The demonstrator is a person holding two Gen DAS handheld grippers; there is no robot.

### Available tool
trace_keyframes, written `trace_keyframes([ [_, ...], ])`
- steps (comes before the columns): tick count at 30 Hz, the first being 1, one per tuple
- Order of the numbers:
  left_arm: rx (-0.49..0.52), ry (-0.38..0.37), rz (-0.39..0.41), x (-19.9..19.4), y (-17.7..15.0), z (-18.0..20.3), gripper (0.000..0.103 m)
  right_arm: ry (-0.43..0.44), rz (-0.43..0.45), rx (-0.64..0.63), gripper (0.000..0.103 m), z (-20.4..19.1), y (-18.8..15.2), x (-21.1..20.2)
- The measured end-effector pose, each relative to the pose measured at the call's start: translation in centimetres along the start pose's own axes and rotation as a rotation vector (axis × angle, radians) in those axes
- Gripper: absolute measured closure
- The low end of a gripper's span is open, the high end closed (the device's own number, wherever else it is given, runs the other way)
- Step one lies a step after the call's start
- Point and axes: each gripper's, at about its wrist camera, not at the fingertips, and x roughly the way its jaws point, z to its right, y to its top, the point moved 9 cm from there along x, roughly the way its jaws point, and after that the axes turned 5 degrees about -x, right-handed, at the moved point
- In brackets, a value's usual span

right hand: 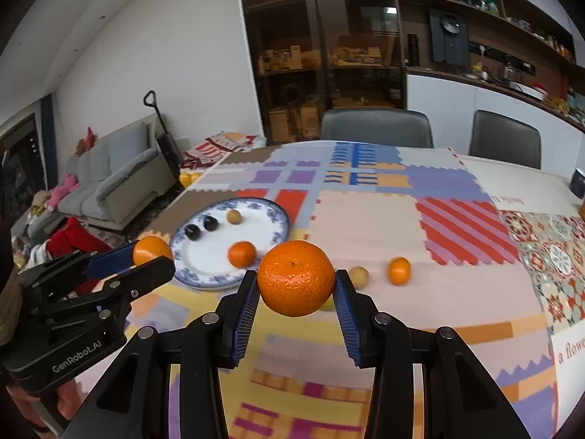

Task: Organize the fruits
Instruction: 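Carry the mandarin and the orange over the plate with both tools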

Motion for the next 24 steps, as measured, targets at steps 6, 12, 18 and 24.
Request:
trace_keyframes([
  [6,-0.02,0.048,0.016,-0.2,0.9,-2.6,0.065,0.04,0.004,-0.033,0.06,-2.2,1.7,1.4],
  [12,-0.03,0.085,0.012,0.6,1.5,-5.0,0.065,0.081,-0.005,-0.066,0.06,-4.2,3.3,3.5],
  [18,-0.055,0.112,-0.006,2.4,2.0,-7.4,0.065,0.122,-0.026,-0.075,0.06,-5.5,4.7,6.2],
  [24,-0.075,0.13,-0.043,5.1,1.9,-9.5,0.065,0.153,-0.083,-0.079,0.06,-6.3,5.1,9.9],
])
